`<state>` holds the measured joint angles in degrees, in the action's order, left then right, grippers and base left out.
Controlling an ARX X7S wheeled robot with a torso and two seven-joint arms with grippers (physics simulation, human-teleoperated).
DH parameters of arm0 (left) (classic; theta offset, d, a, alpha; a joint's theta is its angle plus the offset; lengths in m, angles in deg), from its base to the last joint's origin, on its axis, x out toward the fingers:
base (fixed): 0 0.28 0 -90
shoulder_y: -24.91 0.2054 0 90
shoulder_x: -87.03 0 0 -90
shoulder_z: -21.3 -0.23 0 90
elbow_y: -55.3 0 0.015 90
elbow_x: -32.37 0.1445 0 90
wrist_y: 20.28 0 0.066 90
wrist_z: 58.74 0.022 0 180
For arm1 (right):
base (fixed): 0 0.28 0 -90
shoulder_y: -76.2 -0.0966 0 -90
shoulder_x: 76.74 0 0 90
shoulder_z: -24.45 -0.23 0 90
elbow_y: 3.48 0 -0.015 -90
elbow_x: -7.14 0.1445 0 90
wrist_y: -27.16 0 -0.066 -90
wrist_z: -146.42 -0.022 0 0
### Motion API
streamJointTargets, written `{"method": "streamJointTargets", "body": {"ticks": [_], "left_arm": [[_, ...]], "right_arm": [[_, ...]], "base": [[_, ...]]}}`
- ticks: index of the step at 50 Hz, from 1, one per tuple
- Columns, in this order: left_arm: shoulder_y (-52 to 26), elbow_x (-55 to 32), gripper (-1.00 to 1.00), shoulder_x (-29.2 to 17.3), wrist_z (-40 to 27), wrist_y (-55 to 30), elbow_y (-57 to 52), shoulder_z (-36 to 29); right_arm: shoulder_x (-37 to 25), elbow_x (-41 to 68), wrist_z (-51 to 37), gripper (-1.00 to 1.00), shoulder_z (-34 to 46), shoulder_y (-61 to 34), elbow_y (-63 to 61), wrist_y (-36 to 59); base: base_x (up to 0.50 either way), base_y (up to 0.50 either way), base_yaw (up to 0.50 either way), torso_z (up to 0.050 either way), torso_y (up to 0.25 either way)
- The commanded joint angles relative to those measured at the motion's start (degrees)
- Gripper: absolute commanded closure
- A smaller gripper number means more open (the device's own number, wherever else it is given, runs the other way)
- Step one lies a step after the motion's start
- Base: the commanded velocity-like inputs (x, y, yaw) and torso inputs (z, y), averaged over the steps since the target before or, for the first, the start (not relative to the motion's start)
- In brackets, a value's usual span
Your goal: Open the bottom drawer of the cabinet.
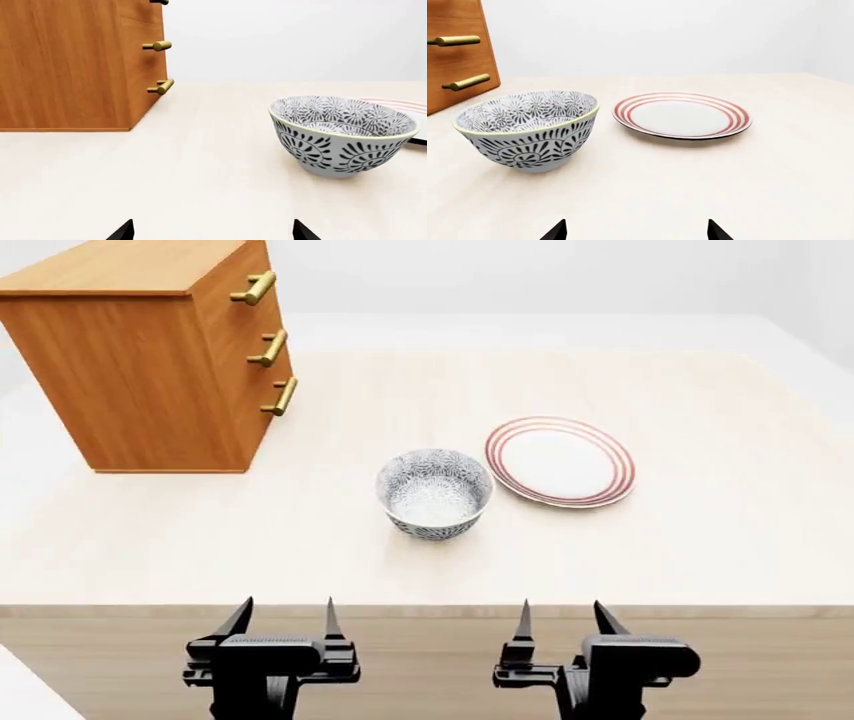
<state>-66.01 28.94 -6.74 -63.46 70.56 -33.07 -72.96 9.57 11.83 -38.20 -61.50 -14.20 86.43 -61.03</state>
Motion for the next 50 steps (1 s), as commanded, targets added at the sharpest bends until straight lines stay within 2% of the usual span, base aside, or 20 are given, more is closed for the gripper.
{"method": "streamJointTargets", "body": {"ticks": [1, 9, 12, 15, 16, 19, 26, 50], "left_arm": [[-0.3, -0.6, -1.0, -0.8, -1.2, 0.5, 0.7, -1.1], [-0.6, -0.5, -1.0, -1.4, -2.2, -0.4, 0.3, -1.9], [-2.0, -1.5, -1.0, -1.9, -2.9, -10.9, -6.8, -1.9], [-4.4, 1.2, -1.0, -3.1, -4.9, -17.0, -14.4, -2.5], [-5.6, -0.7, -1.0, -3.2, -4.2, -21.1, -16.9, -1.8], [-6.5, -1.0, -1.0, -3.6, -4.6, -24.3, -20.5, -1.6], [-5.1, -1.5, -1.0, -4.1, -4.4, -22.7, -21.2, -2.2], [-5.8, -2.4, -1.0, -5.2, -4.9, -22.1, -19.8, -3.4]], "right_arm": [[-1.0, 0.2, -1.3, -1.0, 1.3, 0.0, 0.2, 0.1], [-1.5, 0.0, -2.6, -1.0, 2.1, -0.2, -1.0, 2.1], [-2.3, 2.4, -2.9, -1.0, 1.2, -1.6, -7.6, 11.4], [-4.1, 1.1, -4.7, -1.0, 1.3, -3.7, -16.6, 20.4], [-4.8, 1.8, -4.1, -1.0, 1.2, -4.2, -19.3, 22.5], [-5.6, 1.4, -4.9, -1.0, 1.1, -4.7, -23.9, 25.7], [-5.3, 2.7, -4.5, -1.0, 0.8, -4.1, -22.9, 23.0], [-6.2, 3.8, -5.6, -1.0, 1.5, -4.8, -24.4, 24.5]], "base": [[0.0, 0.0, 0.0, 0.0, 0.0], [0.0, 0.0, 0.0, 0.0, 0.0], [0.0, 0.0, 0.0, 0.0, 0.0], [0.0, 0.0, 0.0, 0.0, 0.0], [0.0, 0.0, 0.0, 0.0, 0.0], [0.0, 0.0, 0.0, 0.0, 0.0], [0.03, 0.0, 0.0, 0.0, 0.0], [0.5, 0.0, 0.0, 0.0, 0.0]]}}
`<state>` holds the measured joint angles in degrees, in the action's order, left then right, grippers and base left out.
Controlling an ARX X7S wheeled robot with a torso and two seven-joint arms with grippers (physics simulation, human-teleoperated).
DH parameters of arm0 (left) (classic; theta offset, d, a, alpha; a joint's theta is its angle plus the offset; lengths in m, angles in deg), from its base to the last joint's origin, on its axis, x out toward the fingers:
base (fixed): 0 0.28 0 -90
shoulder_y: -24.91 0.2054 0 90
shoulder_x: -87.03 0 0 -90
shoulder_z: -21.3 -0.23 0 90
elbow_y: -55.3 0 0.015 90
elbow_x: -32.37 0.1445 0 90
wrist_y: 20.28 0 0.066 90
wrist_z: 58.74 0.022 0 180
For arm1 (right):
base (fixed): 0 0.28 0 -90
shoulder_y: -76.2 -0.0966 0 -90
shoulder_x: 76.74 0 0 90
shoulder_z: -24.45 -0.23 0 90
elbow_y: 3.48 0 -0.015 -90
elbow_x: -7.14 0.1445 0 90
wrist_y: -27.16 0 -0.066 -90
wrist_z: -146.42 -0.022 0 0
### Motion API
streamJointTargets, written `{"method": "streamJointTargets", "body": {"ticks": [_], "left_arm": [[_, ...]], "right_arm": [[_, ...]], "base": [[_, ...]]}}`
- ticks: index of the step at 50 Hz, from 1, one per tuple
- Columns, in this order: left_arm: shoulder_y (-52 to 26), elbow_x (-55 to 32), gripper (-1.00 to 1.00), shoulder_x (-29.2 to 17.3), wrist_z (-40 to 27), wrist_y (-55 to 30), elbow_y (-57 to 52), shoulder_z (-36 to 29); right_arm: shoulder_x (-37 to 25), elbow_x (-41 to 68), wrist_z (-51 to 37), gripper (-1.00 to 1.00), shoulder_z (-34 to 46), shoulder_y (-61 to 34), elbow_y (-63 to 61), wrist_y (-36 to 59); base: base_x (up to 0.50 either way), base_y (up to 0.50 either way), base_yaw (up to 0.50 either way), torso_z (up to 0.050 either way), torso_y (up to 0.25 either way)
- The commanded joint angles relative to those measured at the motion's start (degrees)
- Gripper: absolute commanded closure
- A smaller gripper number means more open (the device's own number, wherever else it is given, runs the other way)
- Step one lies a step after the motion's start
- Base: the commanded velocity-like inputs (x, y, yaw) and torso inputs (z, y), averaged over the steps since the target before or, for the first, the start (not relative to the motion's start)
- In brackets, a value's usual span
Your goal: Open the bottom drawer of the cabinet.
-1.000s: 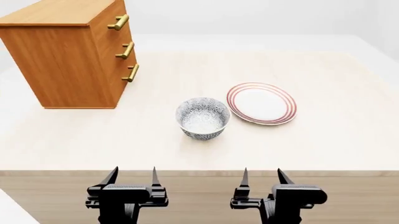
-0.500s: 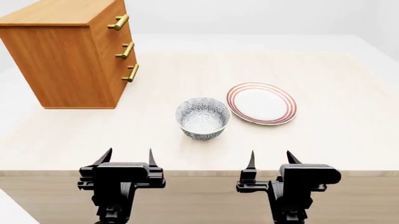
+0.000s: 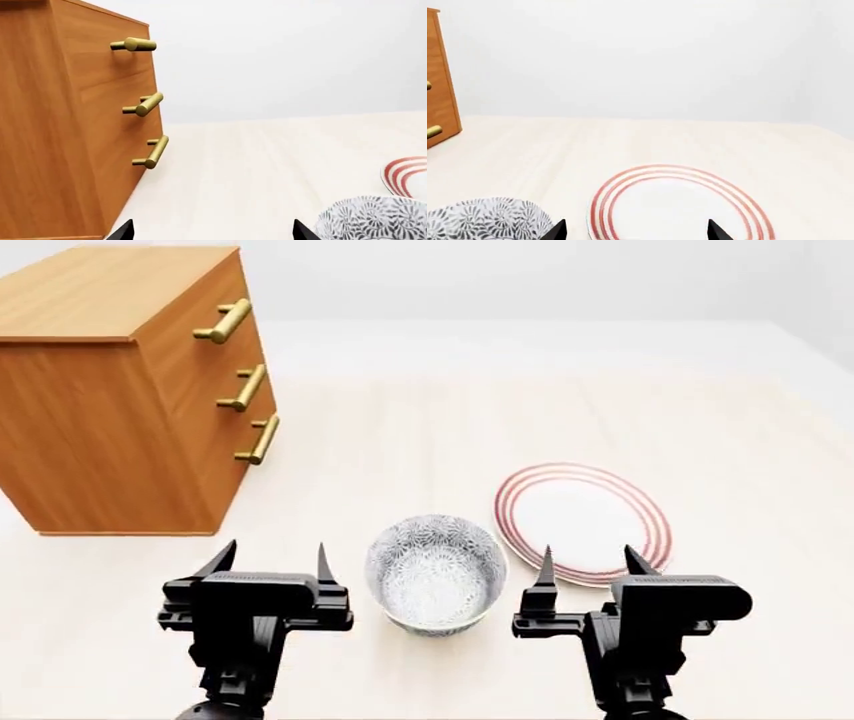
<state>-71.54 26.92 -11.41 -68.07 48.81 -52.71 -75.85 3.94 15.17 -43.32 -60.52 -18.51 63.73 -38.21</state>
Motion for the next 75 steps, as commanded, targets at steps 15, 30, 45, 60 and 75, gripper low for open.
{"method": "streamJointTargets", "body": {"ticks": [15, 30, 45, 60, 75], "left_arm": [[-0.4, -0.7, -1.0, -1.1, -0.7, 0.5, 0.9, -1.1], [-0.4, -1.1, -1.0, -1.5, -1.3, 1.4, 1.9, -1.5], [-0.4, -2.3, -1.0, -2.2, -0.9, 1.0, 1.4, -2.0], [-15.1, -4.3, -1.0, -4.4, 3.8, -18.9, -2.4, -7.6], [-28.1, 3.2, -1.0, -5.3, 2.9, -21.3, 11.1, -17.6]], "right_arm": [[-0.9, 0.8, -0.5, -1.0, 1.1, -0.3, -0.2, 0.3], [-1.3, 1.2, -0.8, -1.0, 1.8, -0.2, 0.7, -0.3], [-1.8, 1.3, -1.5, -1.0, 2.4, -0.7, 0.8, 0.3], [-2.3, 2.1, -1.6, -1.0, 2.9, -1.5, 0.7, 1.5], [-2.6, 2.4, -1.9, -1.0, 3.6, -2.2, 1.0, 1.9]], "base": [[0.5, 0.0, 0.0, 0.0, 0.0], [0.5, 0.0, 0.0, 0.0, 0.001], [0.13, 0.0, 0.0, 0.0, 0.0], [0.0, 0.0, 0.0, 0.0, 0.0], [0.0, 0.0, 0.0, 0.0, 0.0]]}}
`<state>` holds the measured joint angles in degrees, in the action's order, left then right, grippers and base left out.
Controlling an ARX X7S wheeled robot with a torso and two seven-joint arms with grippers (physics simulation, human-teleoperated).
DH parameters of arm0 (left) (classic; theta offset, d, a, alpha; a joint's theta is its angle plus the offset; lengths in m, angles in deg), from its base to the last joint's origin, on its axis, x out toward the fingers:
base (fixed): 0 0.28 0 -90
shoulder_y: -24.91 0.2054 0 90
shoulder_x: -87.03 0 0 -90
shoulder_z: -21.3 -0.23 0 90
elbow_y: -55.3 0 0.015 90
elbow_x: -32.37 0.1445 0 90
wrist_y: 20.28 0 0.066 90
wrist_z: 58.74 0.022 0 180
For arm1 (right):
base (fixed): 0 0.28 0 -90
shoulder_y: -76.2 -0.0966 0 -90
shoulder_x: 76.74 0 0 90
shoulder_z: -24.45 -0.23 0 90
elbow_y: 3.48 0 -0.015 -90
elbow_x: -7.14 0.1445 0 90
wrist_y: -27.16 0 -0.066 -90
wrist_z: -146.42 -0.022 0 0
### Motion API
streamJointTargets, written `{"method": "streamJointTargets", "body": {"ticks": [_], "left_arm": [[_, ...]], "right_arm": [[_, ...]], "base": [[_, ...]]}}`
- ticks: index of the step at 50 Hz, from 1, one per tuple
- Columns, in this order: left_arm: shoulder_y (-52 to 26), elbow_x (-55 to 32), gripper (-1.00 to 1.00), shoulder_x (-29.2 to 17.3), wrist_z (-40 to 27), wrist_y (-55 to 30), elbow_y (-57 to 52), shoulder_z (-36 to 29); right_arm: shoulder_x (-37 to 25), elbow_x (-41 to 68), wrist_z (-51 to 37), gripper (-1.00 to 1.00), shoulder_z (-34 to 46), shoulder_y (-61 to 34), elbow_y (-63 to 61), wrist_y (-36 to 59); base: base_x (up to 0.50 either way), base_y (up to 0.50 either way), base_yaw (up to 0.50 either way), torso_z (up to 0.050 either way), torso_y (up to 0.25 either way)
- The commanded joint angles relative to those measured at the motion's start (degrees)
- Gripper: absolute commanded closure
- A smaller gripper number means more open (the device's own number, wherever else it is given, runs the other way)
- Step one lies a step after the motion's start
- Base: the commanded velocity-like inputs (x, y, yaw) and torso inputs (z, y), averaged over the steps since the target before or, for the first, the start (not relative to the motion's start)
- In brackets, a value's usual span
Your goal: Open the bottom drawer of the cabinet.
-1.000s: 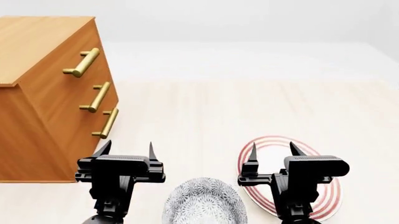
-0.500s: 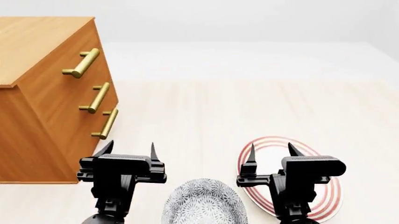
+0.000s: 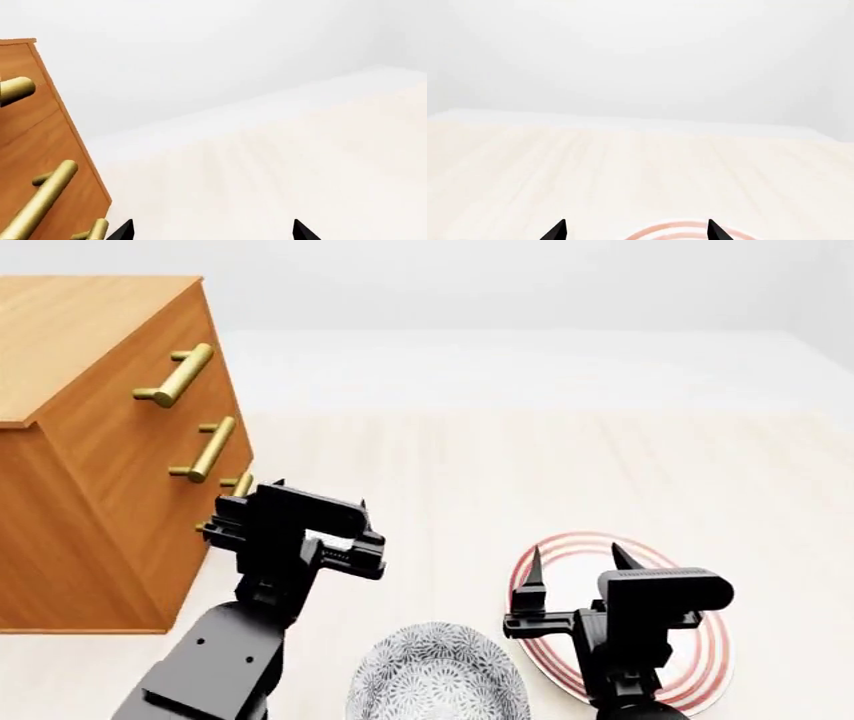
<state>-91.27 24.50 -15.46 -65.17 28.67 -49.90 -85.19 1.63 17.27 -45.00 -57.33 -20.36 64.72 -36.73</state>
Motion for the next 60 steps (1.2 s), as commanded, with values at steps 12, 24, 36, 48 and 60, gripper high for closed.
{"method": "streamJointTargets", "body": {"ticks": [12, 24, 36, 48, 60], "left_arm": [[-15.4, 14.1, -1.0, 0.1, -5.3, 5.2, 24.8, -15.0], [-23.0, 18.4, -1.0, 3.5, -9.3, 14.9, 52.1, -20.1], [-23.9, 19.7, -1.0, 4.3, -10.4, 16.2, 57.1, -21.9], [-27.1, 21.9, -1.0, 6.3, -14.0, 19.8, 68.7, -24.3], [-30.4, 21.8, -1.0, 8.9, -16.1, 25.3, 81.2, -25.5]], "right_arm": [[-0.4, 0.2, -0.4, -1.0, 1.1, -0.6, 1.3, -0.6], [-0.4, 0.5, -0.3, -1.0, 1.8, -1.6, 3.2, -0.8], [-0.5, 0.8, -0.5, -1.0, 2.1, -1.7, 3.9, -1.3], [-0.8, 1.1, -0.6, -1.0, 2.3, -1.6, 4.6, -1.9], [-1.0, 1.5, -0.8, -1.0, 2.5, -1.8, 4.8, -1.9]], "base": [[0.0, 0.0, 0.0, 0.0, 0.0], [0.0, 0.0, 0.0, 0.0, 0.0], [0.0, 0.0, 0.0, 0.0, 0.0], [0.0, 0.0, 0.0, 0.0, 0.0], [0.0, 0.0, 0.0, 0.0, 0.0]]}}
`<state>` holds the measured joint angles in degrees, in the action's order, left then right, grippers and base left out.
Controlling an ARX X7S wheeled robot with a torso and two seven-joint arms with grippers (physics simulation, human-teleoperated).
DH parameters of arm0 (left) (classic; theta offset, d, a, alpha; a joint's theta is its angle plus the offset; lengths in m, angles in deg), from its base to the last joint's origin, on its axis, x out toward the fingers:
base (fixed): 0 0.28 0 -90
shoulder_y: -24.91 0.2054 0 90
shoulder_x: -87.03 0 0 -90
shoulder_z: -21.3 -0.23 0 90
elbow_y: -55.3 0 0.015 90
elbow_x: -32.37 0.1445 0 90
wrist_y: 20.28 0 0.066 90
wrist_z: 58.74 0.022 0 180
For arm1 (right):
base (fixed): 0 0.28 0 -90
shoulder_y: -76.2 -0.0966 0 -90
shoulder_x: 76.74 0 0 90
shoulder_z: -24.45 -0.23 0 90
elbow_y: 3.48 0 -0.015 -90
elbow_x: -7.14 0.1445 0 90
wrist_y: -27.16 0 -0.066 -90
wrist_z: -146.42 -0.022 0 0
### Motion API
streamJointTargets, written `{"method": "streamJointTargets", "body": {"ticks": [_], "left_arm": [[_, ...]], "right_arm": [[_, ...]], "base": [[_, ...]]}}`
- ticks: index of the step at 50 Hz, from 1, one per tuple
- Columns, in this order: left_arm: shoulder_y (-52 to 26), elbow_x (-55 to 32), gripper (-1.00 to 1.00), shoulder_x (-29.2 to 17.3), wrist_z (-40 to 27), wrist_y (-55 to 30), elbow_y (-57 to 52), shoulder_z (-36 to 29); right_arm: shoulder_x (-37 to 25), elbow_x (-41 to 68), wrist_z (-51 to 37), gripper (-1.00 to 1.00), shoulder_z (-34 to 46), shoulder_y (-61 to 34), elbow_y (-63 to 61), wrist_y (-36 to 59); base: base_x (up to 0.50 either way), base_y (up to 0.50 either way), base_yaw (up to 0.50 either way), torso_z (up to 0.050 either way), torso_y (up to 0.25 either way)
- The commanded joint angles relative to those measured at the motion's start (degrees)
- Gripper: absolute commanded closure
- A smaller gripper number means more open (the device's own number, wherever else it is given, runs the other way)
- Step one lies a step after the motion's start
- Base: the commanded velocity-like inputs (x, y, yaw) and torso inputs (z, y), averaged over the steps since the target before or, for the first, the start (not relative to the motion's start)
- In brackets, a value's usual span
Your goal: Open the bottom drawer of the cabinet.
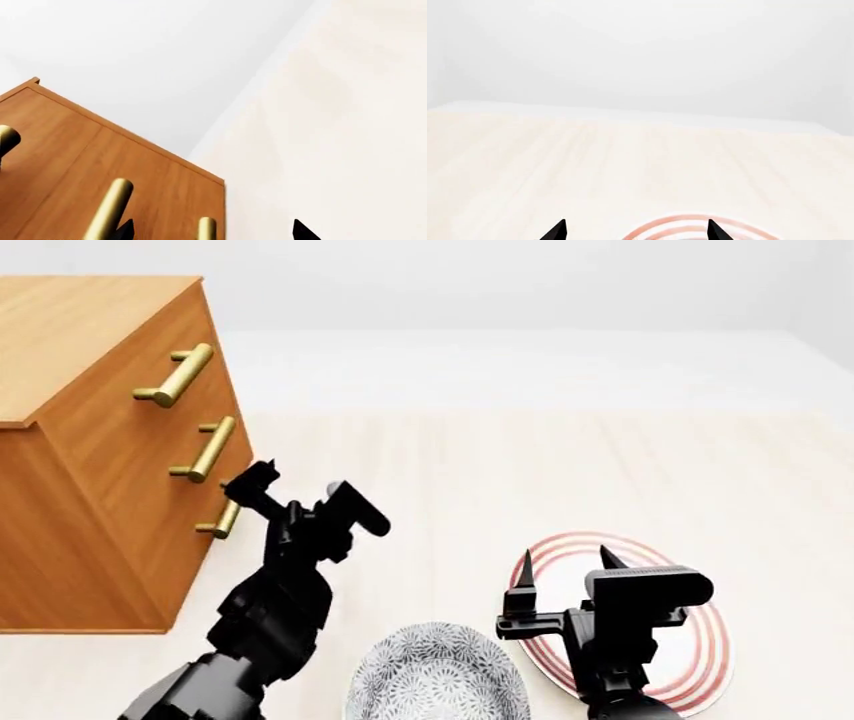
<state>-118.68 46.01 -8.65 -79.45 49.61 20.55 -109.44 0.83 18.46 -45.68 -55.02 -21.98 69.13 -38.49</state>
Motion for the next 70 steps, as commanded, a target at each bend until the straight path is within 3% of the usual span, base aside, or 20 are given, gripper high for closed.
{"method": "streamJointTargets", "body": {"ticks": [1, 6, 40, 70], "left_arm": [[-3.4, 0.2, -1.0, 2.4, -2.1, 5.2, 12.3, -1.3], [-5.5, -0.9, -1.0, 3.6, -3.0, 8.8, 19.5, -1.2], [-5.4, -11.8, -1.0, 0.7, -4.2, 3.5, 19.7, -7.9], [-5.0, -13.9, -1.0, -0.8, -4.1, -0.1, 19.7, -6.8]], "right_arm": [[-0.1, 0.3, -0.1, -1.0, 0.3, -0.1, 0.7, -0.5], [-0.3, 0.5, -0.2, -1.0, 0.4, -0.2, 0.5, -0.1], [-0.9, 0.9, -1.0, -1.0, 1.5, -0.5, 0.8, -0.6], [-1.5, 1.6, -1.8, -1.0, 2.1, -1.0, -0.3, 0.4]], "base": [[0.0, 0.0, 0.0, 0.0, 0.0], [0.0, 0.0, 0.0, 0.0, 0.0], [0.0, 0.0, 0.0, 0.0, 0.0], [0.0, 0.0, 0.0, 0.0, 0.0]]}}
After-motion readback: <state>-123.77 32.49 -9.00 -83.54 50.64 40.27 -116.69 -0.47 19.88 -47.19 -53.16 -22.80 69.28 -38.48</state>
